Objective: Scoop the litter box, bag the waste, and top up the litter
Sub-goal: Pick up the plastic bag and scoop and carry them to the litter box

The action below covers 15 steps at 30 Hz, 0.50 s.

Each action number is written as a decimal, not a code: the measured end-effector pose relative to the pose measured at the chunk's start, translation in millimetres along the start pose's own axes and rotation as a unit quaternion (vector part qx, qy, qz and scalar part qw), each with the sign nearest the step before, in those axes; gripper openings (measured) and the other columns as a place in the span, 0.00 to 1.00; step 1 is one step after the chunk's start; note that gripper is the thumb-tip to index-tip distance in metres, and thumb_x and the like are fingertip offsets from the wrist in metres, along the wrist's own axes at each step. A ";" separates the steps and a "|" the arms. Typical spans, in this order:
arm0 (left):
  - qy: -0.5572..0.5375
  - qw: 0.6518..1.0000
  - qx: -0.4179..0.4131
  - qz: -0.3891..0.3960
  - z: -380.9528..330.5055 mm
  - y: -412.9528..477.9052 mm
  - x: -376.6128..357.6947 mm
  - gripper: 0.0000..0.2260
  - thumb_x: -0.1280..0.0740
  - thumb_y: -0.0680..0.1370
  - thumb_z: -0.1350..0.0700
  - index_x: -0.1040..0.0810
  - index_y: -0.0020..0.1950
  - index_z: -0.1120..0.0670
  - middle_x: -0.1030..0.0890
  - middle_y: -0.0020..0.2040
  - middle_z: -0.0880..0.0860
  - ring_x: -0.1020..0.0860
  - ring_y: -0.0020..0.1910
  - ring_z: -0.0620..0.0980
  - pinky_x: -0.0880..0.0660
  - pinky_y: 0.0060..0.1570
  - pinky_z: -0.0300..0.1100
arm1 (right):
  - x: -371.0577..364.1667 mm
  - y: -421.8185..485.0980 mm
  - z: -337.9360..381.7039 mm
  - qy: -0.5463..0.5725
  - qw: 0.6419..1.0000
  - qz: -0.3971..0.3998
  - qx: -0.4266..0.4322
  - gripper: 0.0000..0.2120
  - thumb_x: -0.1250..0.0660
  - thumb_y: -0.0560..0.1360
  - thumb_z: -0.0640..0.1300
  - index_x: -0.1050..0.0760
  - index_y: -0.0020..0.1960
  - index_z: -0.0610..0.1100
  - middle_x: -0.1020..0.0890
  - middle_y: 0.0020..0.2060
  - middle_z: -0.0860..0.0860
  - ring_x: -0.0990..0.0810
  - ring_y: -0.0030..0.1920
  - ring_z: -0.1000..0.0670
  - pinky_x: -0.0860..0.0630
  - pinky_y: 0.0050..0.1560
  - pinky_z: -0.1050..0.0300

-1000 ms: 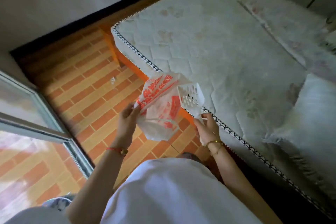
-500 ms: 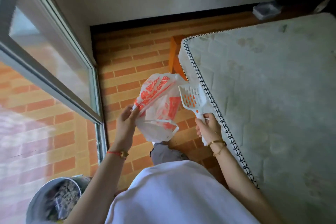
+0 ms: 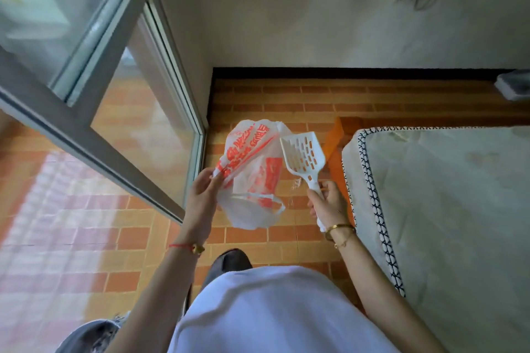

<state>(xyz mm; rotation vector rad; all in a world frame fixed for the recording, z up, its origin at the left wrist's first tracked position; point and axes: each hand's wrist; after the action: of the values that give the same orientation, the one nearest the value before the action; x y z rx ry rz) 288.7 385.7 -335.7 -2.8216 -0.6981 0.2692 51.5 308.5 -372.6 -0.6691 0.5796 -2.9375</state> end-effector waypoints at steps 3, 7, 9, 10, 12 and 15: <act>-0.005 1.000 0.001 -0.007 -9.3 34.7 -0.4 0.05 0.32 0.78 0.52 0.18 0.49 0.51 0.16 0.46 0.51 0.20 0.46 0.50 0.27 0.49 0.49 | -11.0 27.3 19.7 -0.008 1.000 0.013 -0.002 0.08 0.34 0.74 0.45 0.28 0.52 0.45 0.19 0.34 0.47 0.24 0.28 0.51 0.26 0.28 0.59; -0.001 1.000 0.003 -0.008 -22.1 109.4 -3.8 0.06 0.35 0.80 0.56 0.19 0.50 0.55 0.18 0.46 0.54 0.20 0.46 0.50 0.27 0.48 0.46 | -33.8 88.4 44.5 0.006 1.000 0.002 -0.009 0.09 0.33 0.74 0.44 0.28 0.52 0.44 0.19 0.34 0.47 0.24 0.27 0.51 0.25 0.28 0.58; 0.003 1.000 -0.008 0.001 -31.9 152.9 -5.7 0.07 0.36 0.80 0.57 0.21 0.51 0.58 0.19 0.45 0.55 0.21 0.44 0.49 0.27 0.42 0.40 | -45.8 122.6 61.8 0.021 1.000 -0.011 -0.006 0.09 0.33 0.74 0.44 0.28 0.52 0.44 0.18 0.34 0.46 0.23 0.28 0.50 0.24 0.31 0.54; 0.007 1.000 -0.014 0.012 -35.4 171.3 -6.2 0.08 0.36 0.80 0.57 0.21 0.53 0.60 0.19 0.45 0.55 0.21 0.43 0.48 0.27 0.40 0.38 | -50.9 136.7 68.7 0.022 1.000 -0.018 -0.005 0.09 0.33 0.74 0.44 0.28 0.52 0.45 0.18 0.34 0.46 0.23 0.28 0.50 0.23 0.32 0.53; 0.021 0.999 -0.016 0.031 -45.4 210.6 -7.9 0.09 0.36 0.80 0.57 0.21 0.54 0.61 0.19 0.46 0.55 0.21 0.44 0.47 0.26 0.40 0.37 | -62.1 164.6 86.0 0.027 0.999 -0.033 -0.010 0.08 0.34 0.74 0.45 0.28 0.52 0.45 0.18 0.34 0.46 0.23 0.29 0.50 0.23 0.33 0.53; 0.023 0.998 -0.017 0.054 -66.0 267.4 -13.6 0.08 0.36 0.80 0.56 0.20 0.54 0.59 0.18 0.47 0.55 0.20 0.45 0.48 0.25 0.41 0.37 | -74.9 204.9 114.1 0.027 0.998 -0.049 -0.013 0.06 0.34 0.74 0.45 0.29 0.49 0.48 0.18 0.34 0.48 0.22 0.30 0.50 0.23 0.34 0.53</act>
<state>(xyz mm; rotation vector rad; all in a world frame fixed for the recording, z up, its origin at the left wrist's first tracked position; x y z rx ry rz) 408.6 137.5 -339.4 -2.8926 -0.5454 0.2104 165.8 90.8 -385.0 -0.6414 0.6087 -3.0529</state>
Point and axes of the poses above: each hand's wrist, its own y-axis towards the middle knuckle, its own x-axis out of the back of the hand, z = x × y
